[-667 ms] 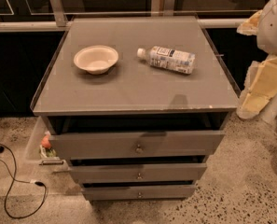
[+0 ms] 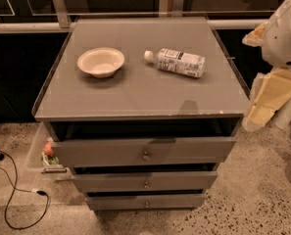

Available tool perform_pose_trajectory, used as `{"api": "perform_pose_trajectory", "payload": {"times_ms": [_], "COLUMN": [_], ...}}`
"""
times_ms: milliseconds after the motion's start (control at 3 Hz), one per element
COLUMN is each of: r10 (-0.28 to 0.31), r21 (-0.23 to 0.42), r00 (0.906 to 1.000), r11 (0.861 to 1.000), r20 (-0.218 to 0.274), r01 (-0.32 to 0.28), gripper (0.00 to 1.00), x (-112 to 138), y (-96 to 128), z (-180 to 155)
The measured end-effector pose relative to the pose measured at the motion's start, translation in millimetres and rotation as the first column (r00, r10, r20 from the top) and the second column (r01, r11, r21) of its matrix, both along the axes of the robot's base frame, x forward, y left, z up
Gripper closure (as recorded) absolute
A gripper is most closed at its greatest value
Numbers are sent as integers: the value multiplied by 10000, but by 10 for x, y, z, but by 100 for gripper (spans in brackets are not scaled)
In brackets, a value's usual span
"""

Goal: Open top drawer

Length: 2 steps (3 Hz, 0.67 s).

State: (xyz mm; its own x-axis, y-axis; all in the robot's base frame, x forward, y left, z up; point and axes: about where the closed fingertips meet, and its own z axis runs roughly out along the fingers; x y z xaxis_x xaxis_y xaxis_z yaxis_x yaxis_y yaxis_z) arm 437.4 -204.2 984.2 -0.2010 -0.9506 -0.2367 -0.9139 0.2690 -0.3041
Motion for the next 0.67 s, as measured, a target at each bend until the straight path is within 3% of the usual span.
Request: {"api": "perform_pose_trajectory", "payload": {"times_ms": [333, 667], "r10": [363, 848], "r21": [187, 399], "r00": [9992, 9961], "r11": [9992, 9957], "r20": [-185, -241], "r01": [-360, -838], "gripper": [0, 0], "x": [-46, -113], "y": [61, 69], "z": [-404, -1042]}}
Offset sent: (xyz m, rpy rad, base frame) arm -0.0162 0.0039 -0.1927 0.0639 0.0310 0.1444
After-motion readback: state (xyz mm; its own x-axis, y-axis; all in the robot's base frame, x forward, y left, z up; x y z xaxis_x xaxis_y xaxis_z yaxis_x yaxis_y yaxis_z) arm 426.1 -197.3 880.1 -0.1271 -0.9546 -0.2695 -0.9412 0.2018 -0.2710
